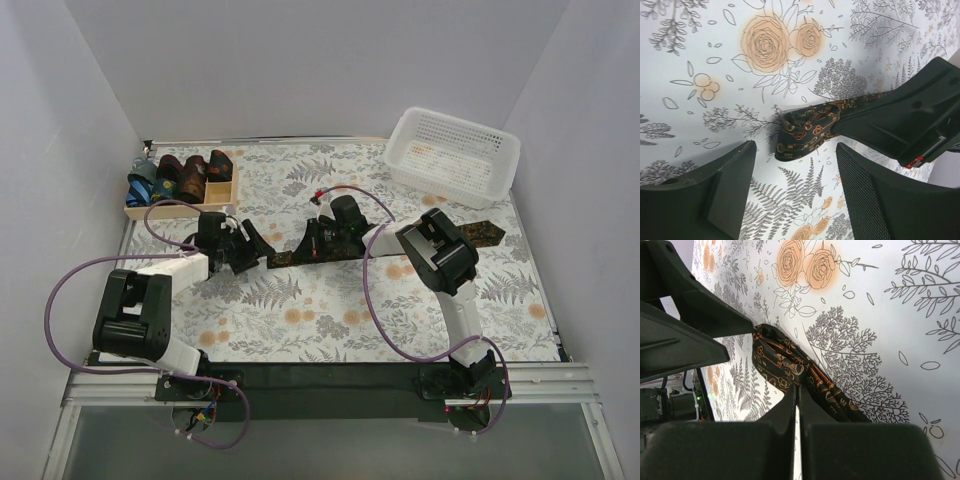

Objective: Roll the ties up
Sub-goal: Roll the tie

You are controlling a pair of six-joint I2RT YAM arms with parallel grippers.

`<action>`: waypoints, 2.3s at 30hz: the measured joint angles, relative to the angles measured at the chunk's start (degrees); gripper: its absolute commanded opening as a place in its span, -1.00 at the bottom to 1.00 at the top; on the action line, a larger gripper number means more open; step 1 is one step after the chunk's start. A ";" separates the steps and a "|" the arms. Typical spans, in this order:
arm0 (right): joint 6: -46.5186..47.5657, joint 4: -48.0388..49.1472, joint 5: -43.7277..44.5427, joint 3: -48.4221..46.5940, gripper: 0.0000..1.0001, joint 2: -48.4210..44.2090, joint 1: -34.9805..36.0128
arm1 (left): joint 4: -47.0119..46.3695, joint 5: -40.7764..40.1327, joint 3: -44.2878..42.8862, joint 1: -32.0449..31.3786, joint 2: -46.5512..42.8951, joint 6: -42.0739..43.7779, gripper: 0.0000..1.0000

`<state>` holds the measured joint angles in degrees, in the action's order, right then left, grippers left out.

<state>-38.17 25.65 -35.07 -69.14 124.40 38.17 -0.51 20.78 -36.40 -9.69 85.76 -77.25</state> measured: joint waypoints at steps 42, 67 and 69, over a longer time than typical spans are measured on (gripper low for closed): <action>-1.29 1.53 -4.33 -0.85 -0.97 2.23 -1.46 | -6.51 8.48 -0.50 -1.01 6.82 3.69 0.00; -2.36 1.88 -4.59 -0.81 -0.97 2.43 -1.86 | -11.65 7.34 -0.02 -3.28 8.55 -1.14 -0.06; -2.36 1.97 -4.59 -0.72 -0.97 2.43 -1.92 | -11.41 6.80 -0.02 -3.32 8.55 -1.09 -0.13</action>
<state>-40.53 27.62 -39.66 -69.87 126.82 36.25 -11.92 27.57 -36.42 -13.02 94.30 -78.35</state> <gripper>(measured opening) 0.021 0.461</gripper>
